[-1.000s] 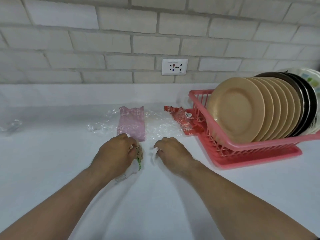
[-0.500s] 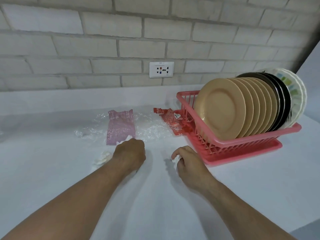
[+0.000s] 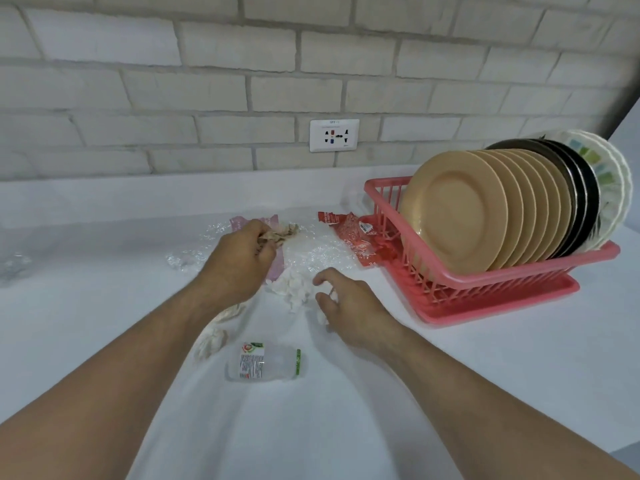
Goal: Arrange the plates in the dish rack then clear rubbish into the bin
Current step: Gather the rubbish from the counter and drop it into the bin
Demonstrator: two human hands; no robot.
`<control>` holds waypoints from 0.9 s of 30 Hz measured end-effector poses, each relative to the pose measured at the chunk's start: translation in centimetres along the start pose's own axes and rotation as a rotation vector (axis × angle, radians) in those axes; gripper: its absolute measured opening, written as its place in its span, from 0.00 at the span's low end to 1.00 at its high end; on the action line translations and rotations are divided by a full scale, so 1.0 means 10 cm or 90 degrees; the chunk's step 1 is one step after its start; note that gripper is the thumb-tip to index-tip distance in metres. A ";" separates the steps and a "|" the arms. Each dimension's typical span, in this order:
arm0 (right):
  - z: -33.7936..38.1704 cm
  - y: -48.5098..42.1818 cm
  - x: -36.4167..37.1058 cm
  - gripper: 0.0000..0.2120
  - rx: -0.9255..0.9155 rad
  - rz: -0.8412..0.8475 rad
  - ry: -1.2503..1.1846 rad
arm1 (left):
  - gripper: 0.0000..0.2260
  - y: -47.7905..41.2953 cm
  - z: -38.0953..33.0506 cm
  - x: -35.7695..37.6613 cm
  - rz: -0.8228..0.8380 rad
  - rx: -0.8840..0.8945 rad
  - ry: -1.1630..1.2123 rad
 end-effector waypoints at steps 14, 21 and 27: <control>0.17 -0.28 0.47 0.12 -0.028 -0.024 0.243 | 0.12 0.45 0.46 -0.48 -0.110 -0.057 -0.111; 0.11 -0.10 0.18 0.05 -0.013 -0.042 0.187 | 0.07 0.50 0.63 -0.32 0.000 -0.073 -0.126; 0.04 0.06 -0.04 0.04 -0.003 -0.044 0.127 | 0.17 0.53 0.86 -0.05 0.267 -0.165 -0.405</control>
Point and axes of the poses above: each hand's wrist, its own y-axis away from the middle knuckle, its own x-axis out of the palm, z = x × y, the point moved 8 cm from there along -y, towards the middle knuckle, and after that the axes turned 14 degrees about x, right-handed, at the moved point
